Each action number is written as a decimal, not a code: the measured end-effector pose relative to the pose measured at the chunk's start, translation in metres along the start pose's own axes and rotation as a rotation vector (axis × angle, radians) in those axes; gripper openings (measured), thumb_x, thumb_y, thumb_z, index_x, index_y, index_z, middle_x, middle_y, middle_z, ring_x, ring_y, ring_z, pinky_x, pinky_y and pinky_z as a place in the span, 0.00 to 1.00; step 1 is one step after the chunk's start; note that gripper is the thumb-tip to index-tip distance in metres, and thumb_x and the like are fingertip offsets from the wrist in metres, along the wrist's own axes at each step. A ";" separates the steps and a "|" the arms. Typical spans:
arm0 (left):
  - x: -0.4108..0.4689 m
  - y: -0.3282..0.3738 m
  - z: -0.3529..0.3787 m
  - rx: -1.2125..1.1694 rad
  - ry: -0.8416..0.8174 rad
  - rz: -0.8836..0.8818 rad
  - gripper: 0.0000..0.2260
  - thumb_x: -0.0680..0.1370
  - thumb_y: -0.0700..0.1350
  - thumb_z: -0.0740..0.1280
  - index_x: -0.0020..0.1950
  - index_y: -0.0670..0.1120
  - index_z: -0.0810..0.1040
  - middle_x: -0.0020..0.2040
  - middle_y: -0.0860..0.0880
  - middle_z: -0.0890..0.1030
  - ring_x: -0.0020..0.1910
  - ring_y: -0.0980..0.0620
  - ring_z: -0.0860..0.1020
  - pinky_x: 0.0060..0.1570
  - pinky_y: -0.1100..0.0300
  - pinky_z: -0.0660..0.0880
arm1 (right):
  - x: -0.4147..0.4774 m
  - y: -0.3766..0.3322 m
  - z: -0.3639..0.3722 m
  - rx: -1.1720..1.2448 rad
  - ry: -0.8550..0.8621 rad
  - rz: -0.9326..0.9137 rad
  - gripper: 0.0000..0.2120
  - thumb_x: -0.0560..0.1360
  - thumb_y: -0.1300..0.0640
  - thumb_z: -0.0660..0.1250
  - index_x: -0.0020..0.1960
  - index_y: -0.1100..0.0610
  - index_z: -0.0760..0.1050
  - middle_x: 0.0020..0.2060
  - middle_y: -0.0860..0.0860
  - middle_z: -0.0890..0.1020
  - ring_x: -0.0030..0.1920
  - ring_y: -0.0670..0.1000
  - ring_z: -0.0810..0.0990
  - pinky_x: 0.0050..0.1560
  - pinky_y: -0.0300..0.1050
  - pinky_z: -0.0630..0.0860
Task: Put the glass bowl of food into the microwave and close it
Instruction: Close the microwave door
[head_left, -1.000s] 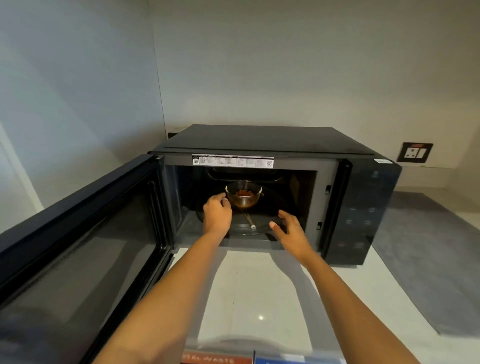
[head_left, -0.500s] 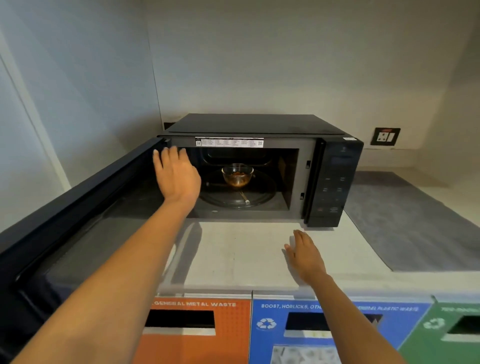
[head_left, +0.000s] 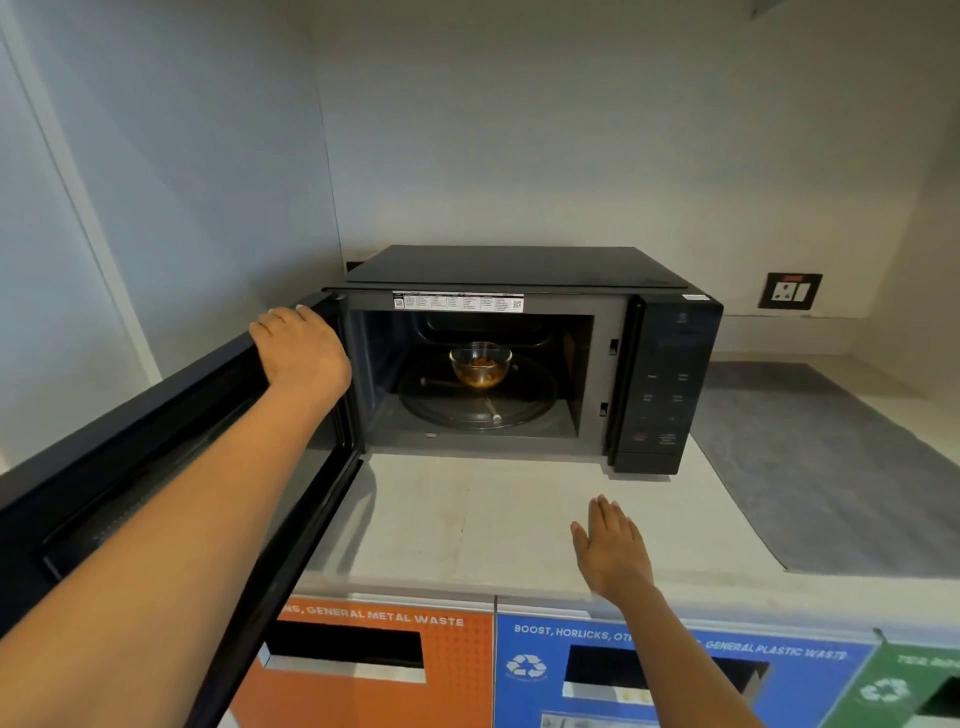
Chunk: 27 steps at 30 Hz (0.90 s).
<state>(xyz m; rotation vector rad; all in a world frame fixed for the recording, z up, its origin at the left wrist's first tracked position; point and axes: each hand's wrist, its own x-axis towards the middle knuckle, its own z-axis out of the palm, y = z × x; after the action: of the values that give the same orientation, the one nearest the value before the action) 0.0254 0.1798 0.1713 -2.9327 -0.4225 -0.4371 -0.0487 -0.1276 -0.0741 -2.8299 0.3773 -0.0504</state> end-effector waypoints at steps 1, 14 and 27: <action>0.000 -0.002 -0.004 -0.002 -0.032 0.010 0.31 0.80 0.49 0.58 0.77 0.36 0.50 0.76 0.34 0.59 0.74 0.37 0.60 0.74 0.46 0.58 | 0.000 0.000 -0.001 -0.003 0.005 -0.002 0.29 0.80 0.43 0.43 0.77 0.56 0.44 0.77 0.52 0.47 0.77 0.53 0.46 0.76 0.48 0.46; -0.024 -0.009 -0.080 -0.199 -0.497 0.180 0.24 0.83 0.44 0.53 0.77 0.37 0.54 0.79 0.43 0.54 0.78 0.43 0.55 0.75 0.52 0.57 | -0.003 0.001 -0.006 -0.006 -0.003 -0.044 0.29 0.80 0.44 0.43 0.76 0.57 0.44 0.77 0.54 0.47 0.77 0.55 0.46 0.77 0.48 0.47; -0.060 0.039 -0.076 -0.488 -0.244 0.251 0.25 0.83 0.52 0.48 0.70 0.36 0.69 0.71 0.37 0.70 0.70 0.39 0.69 0.67 0.51 0.66 | 0.011 0.016 -0.018 0.106 0.026 -0.050 0.24 0.81 0.46 0.47 0.74 0.55 0.56 0.75 0.51 0.61 0.73 0.53 0.62 0.73 0.47 0.59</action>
<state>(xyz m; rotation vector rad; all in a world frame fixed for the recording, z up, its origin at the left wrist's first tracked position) -0.0378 0.1137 0.2208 -3.4666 0.0438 -0.1637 -0.0435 -0.1503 -0.0610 -2.7355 0.3006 -0.1140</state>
